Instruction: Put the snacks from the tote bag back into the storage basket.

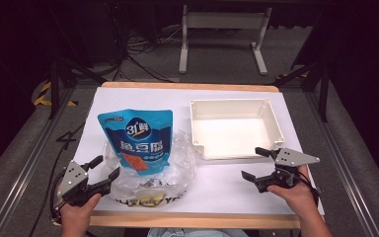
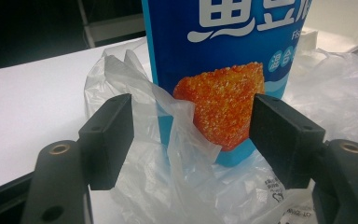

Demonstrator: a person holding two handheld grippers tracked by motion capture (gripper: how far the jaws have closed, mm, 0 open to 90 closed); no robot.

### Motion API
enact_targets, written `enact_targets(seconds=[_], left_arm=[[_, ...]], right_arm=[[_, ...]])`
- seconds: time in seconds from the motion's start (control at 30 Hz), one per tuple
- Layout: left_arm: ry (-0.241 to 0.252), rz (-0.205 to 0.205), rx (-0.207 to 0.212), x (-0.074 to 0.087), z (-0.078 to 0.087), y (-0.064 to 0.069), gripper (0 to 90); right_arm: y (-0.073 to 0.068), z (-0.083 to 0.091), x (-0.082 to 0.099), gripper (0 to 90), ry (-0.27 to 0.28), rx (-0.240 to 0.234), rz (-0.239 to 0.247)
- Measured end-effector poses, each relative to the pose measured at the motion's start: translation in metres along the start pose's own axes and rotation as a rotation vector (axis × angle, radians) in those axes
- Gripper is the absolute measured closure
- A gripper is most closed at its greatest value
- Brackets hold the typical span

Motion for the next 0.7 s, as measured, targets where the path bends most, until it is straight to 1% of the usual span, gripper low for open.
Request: enact_targets(seconds=[0.03, 0.1, 0.17, 0.2, 0.27, 0.33, 0.43, 0.53, 0.7], left_arm=[[0.001, -0.002, -0.005, 0.000, 0.000, 0.000, 31.7], [-0.003, -0.005, -0.008, 0.000, -0.001, 0.000, 31.7], [-0.002, -0.011, -0.009, 0.000, -0.001, 0.000, 31.6], [-0.002, -0.011, -0.009, 0.000, -0.001, 0.000, 31.6], [-0.004, -0.014, -0.008, 0.000, -0.001, 0.000, 31.6], [-0.002, -0.011, -0.007, 0.000, -0.002, 0.001, 31.5], [-0.001, -0.016, -0.004, 0.000, -0.002, 0.001, 31.5], [0.001, -0.016, -0.002, -0.001, -0.002, 0.001, 31.4], [0.008, -0.016, -0.001, -0.002, -0.001, 0.001, 31.3]], right_arm=[[-0.001, -0.001, -0.002, 6.1, -0.003, 0.006, 0.006], [-0.005, -0.006, -0.007, 6.6, -0.016, 0.004, 0.023], [-0.009, -0.010, -0.011, 7.1, -0.029, -0.008, 0.035], [-0.009, -0.010, -0.011, 7.1, -0.029, -0.008, 0.035], [-0.013, -0.016, -0.016, 7.5, -0.031, -0.020, 0.052], [-0.015, -0.024, -0.022, 7.5, -0.045, -0.017, 0.055], [-0.015, -0.029, -0.026, 7.5, -0.051, -0.016, 0.053], [-0.016, -0.036, -0.034, 7.6, -0.051, -0.016, 0.050], [-0.023, -0.049, -0.050, 7.2, -0.045, -0.039, 0.088]])
Point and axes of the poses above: each handheld gripper's, and its own axes: z roughly backward along the jaws, x roughly out of its underside, y roughly to its right, the point moved 7 cm from there along -z, roughly forward along the jaws, and after that the axes turned 14 degrees about -x, right-handed, at the moved point
